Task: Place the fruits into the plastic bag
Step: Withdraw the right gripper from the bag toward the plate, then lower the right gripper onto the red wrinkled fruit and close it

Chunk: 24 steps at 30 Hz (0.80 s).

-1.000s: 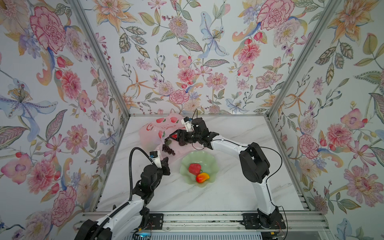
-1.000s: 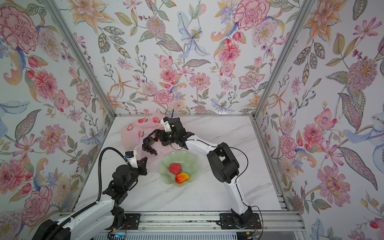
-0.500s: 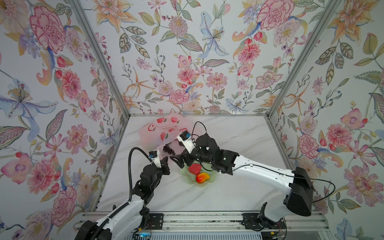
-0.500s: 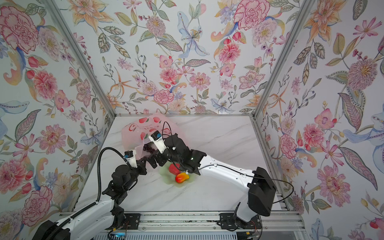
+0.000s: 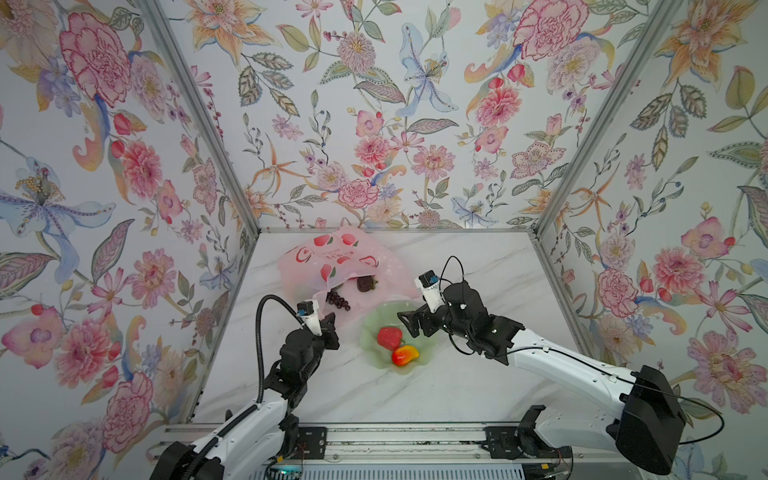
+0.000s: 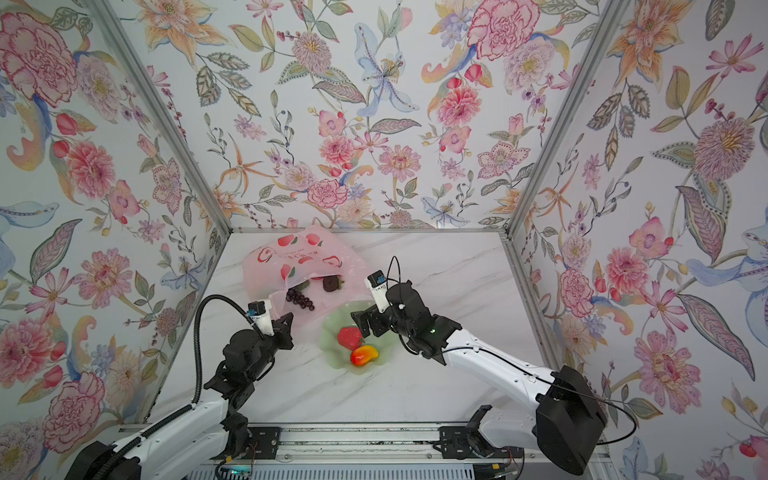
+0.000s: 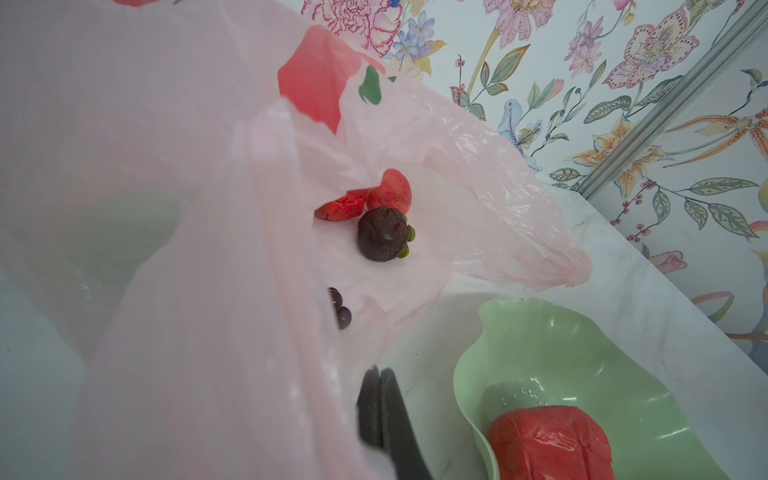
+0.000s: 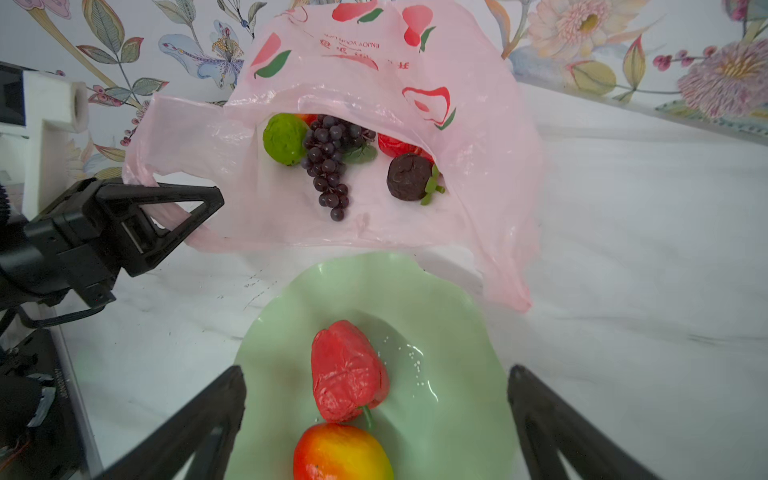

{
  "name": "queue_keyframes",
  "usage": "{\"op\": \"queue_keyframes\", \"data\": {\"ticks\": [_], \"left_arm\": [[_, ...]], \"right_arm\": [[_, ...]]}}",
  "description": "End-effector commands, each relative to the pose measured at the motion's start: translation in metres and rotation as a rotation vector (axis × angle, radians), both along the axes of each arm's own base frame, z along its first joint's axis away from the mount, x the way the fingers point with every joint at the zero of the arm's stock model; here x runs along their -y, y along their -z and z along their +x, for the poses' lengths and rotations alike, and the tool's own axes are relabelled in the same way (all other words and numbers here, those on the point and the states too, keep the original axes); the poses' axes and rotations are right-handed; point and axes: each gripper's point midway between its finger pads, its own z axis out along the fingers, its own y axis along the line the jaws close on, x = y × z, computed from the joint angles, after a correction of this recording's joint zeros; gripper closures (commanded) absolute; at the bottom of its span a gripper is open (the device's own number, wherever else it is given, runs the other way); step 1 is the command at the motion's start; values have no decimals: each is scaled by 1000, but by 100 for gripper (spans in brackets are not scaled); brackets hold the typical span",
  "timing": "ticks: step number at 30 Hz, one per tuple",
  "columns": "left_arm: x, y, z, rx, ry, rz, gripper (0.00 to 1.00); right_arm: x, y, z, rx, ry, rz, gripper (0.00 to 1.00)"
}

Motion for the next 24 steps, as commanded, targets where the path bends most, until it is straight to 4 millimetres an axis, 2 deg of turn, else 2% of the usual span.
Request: {"op": "queue_keyframes", "data": {"ticks": [1,12,24], "left_arm": [[-1,-8,6,10,-8,-14,100],[-3,-5,5,8,-15,-22,100],[-5,-5,4,10,-17,-33,100]], "right_arm": [[-3,21,-12,-161,-51,-38,1],[-32,84,0,-426,-107,-188,3],[-56,126,-4,-462,-185,-319,5]]}}
